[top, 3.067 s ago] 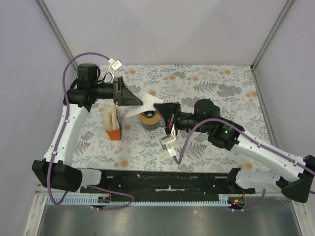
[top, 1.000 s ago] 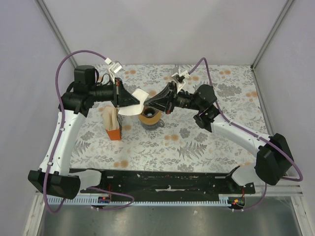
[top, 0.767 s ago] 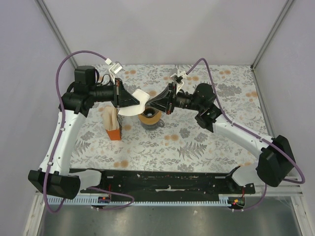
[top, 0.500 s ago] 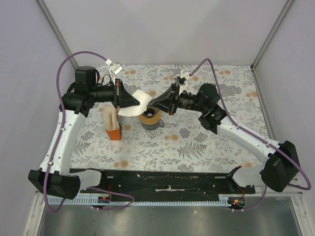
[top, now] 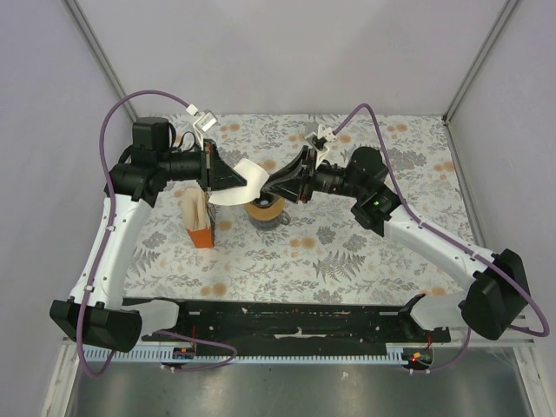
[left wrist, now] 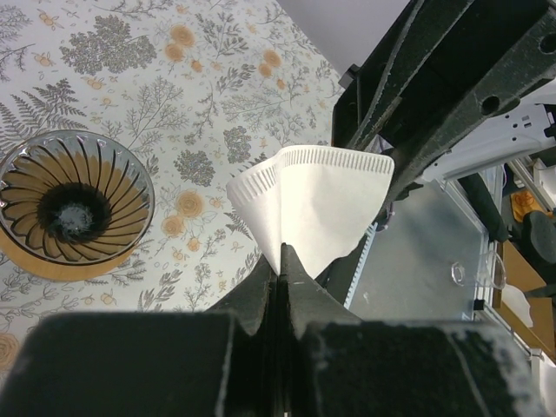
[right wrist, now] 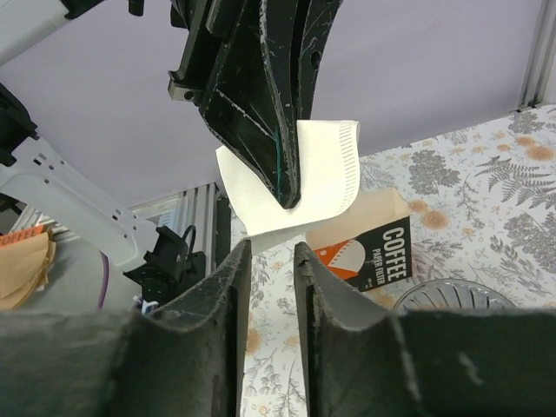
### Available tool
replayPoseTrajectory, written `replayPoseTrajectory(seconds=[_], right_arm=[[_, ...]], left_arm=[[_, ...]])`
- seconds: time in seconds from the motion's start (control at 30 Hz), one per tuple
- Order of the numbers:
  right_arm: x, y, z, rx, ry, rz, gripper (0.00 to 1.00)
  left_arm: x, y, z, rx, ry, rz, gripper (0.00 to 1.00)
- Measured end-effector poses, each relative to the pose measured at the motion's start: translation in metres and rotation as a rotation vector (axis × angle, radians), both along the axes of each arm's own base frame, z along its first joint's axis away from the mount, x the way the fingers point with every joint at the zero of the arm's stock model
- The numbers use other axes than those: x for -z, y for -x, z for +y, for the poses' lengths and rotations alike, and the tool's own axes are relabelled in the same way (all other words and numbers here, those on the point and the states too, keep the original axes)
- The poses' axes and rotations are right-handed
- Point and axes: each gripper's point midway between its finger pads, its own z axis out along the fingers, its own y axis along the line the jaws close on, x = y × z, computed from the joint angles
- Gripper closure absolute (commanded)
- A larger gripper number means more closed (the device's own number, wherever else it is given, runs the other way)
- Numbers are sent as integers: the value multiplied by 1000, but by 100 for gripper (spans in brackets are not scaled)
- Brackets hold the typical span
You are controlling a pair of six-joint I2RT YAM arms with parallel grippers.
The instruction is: Place the coffee filter in the dripper
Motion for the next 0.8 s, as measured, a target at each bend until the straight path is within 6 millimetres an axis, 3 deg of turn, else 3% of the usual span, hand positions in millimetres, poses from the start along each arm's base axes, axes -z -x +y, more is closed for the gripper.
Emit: replayPoseTrajectory(seconds=[0.13,0.4,0.47,0.57,0.63,0.7,0.8], right_arm=[[2,3,-1,-19,6,8,36],[-7,11,5,-88,-43,74,36],[-5,5,10,-92,-55,115,45],[2,-4,18,-87,-58,177,77],[6,-10,22,-83,-60,217,92],[9,-13,25,-82,-60,250,100],[11,-15,25,-78,-58,271,100]], left_arm=[[0,0,0,0,-1,-1,98],[1,-1,0,0,-3,-4,98],[1,-1,0,1,-4,-7,98],[1,-1,0,2,-5,-10,98],[1,-1,0,3,-6,-14,98],[1,-1,0,4,-6,-15,98],[1,-1,0,4,-7,-16,98]])
